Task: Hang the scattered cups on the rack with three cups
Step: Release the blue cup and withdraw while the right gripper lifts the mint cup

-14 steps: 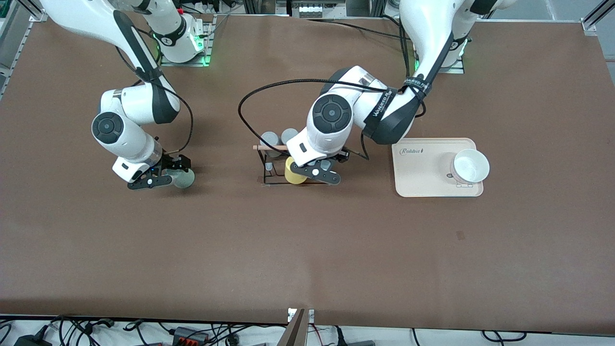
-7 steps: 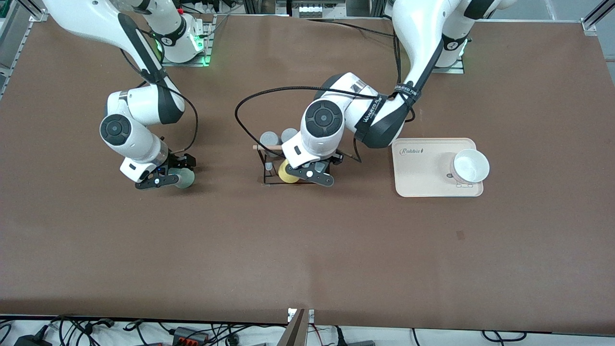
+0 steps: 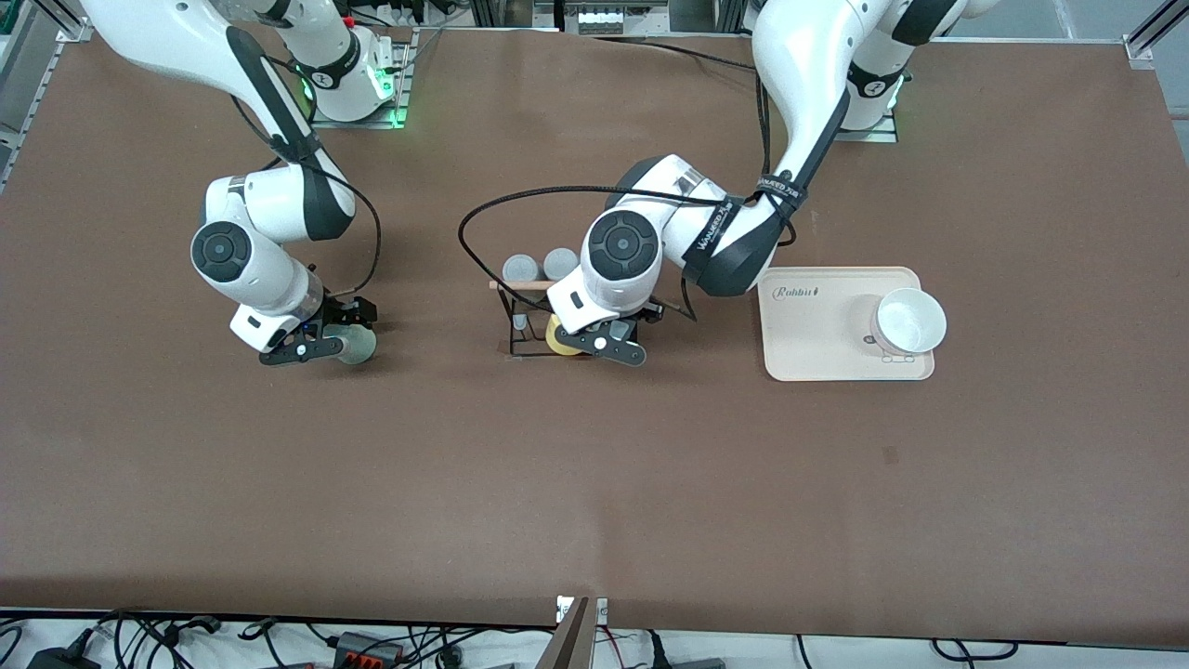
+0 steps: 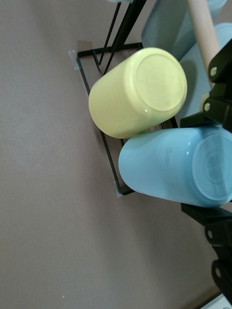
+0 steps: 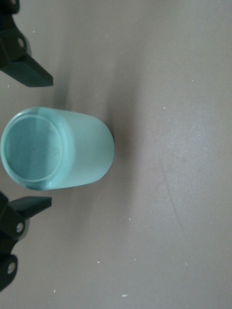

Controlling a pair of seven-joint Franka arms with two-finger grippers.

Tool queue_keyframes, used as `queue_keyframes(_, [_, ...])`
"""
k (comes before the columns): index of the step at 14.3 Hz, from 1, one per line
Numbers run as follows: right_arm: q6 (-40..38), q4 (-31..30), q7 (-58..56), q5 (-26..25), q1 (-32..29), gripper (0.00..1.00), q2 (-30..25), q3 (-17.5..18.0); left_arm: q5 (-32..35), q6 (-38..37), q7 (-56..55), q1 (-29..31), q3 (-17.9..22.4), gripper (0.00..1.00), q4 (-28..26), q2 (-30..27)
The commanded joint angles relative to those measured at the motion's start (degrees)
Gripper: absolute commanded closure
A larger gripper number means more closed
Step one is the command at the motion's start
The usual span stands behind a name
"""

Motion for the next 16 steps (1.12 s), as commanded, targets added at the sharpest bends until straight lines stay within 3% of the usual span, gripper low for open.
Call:
queue_keyframes(1, [1.0,-0.8,-1.3,0.7,-0.7,0.00,-0.4,0.4,0.1,-0.7,-0.4,-0.6,0.6,0.71,-0.4,0.1])
queue_keyframes(4, [1.0,-0.8,-1.3,0.7,-1.0,0.00,-0.4,0.4,0.0,-0.7,-0.4,-0.5,0.6,0.69,-0.4,0.7])
queue_keyframes(5, [1.0,-0.8,-1.3,0.7,-1.2,0.00,-0.4,0.4,0.0,-0.7,-0.3,-0.5,0.6,0.60,-0.4,1.0])
queue_keyframes(6, [1.0,-0.8,-1.4,0.7,-1.2,0.00,-0.4,0.4,-0.1,-0.7,-0.3,-0.4,0.6,0.34,-0.4,1.1])
queue_keyframes(7, [1.0,-0.7,-1.5,0.7,-1.3,0.00,-0.3,0.4,0.0,-0.7,-0.4,-0.3,0.6,0.01,-0.4,1.0])
queue_keyframes(8, [1.0,-0.8,-1.5,0.7,-1.3,0.01,-0.3,0.4,-0.1,-0.7,-0.5,-0.1,0.7,0.00,-0.3,0.7])
queue_keyframes(9, [1.0,-0.8,-1.5,0.7,-1.3,0.12,-0.3,0.4,-0.1,-1.1,-0.4,0.0,0.8,0.00,0.0,0.3])
queue_keyframes(11, [0.9,-0.7,-1.5,0.7,-1.3,0.47,-0.4,0.4,0.0,-1.8,-0.4,1.4,0.9,0.00,0.2,-1.4])
queue_keyframes(13, [0.9,-0.7,-1.4,0.7,-1.3,0.68,-0.4,0.4,-0.1,-4.9,-0.5,3.2,1.1,0.00,0.3,-3.5])
queue_keyframes(14, [0.8,-0.7,-1.4,0.7,-1.3,0.75,-0.5,0.4,0.0,-6.4,-0.5,4.9,1.1,0.00,0.3,-4.6])
queue_keyframes(16, [0.3,-0.4,-1.4,0.7,-1.3,0.77,-1.1,0.4,0.1,-9.1,-0.5,8.5,1.2,0.00,0.1,-7.3])
